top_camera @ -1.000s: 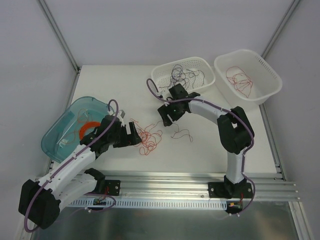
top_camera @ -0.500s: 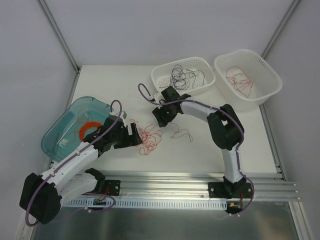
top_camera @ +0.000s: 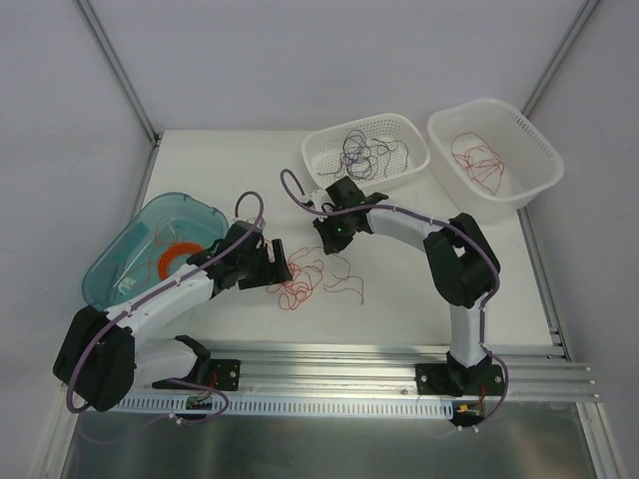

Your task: Untangle the cables

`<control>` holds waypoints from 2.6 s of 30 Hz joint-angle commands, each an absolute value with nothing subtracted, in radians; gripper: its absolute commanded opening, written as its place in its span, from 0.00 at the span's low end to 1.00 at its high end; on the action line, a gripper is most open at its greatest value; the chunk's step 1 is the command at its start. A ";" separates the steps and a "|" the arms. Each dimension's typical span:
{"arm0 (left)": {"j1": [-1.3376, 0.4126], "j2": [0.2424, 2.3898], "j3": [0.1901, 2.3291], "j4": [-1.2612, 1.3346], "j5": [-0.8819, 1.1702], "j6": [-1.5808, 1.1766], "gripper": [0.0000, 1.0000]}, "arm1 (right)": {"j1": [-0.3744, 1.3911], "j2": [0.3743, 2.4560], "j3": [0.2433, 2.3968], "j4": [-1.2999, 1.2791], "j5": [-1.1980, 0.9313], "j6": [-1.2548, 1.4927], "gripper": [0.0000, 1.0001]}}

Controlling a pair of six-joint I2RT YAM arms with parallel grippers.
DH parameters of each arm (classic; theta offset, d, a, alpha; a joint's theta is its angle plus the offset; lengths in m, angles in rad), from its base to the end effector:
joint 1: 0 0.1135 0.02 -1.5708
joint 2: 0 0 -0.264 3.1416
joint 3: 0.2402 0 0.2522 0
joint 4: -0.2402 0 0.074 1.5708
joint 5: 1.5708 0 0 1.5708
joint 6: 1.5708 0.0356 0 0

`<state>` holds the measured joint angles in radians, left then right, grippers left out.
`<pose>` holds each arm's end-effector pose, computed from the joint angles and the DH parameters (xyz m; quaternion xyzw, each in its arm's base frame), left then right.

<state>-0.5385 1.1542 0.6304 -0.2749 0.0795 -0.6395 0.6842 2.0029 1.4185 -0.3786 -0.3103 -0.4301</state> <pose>0.1974 -0.1212 0.2059 -0.0318 0.9252 -0.2396 0.2924 0.3260 0.2799 0.1796 -0.5377 0.7757 0.1837 0.2746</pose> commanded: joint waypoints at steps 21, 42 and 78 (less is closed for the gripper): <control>-0.607 1.427 0.643 -0.063 -0.103 -0.742 0.21 | 0.623 1.648 1.342 -0.414 -0.374 -0.334 0.01; -0.575 1.253 0.558 -0.051 -0.002 -0.692 0.01 | 0.250 1.255 1.693 -0.779 -0.245 -0.302 0.01; -0.706 1.118 0.630 -0.189 0.200 -0.449 0.96 | -0.232 1.868 2.087 -0.239 0.073 -0.425 0.03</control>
<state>-0.7059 1.1511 0.6468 -0.1486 0.2409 -0.4419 -0.2184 1.8362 2.0930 -0.2859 0.0479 -0.4034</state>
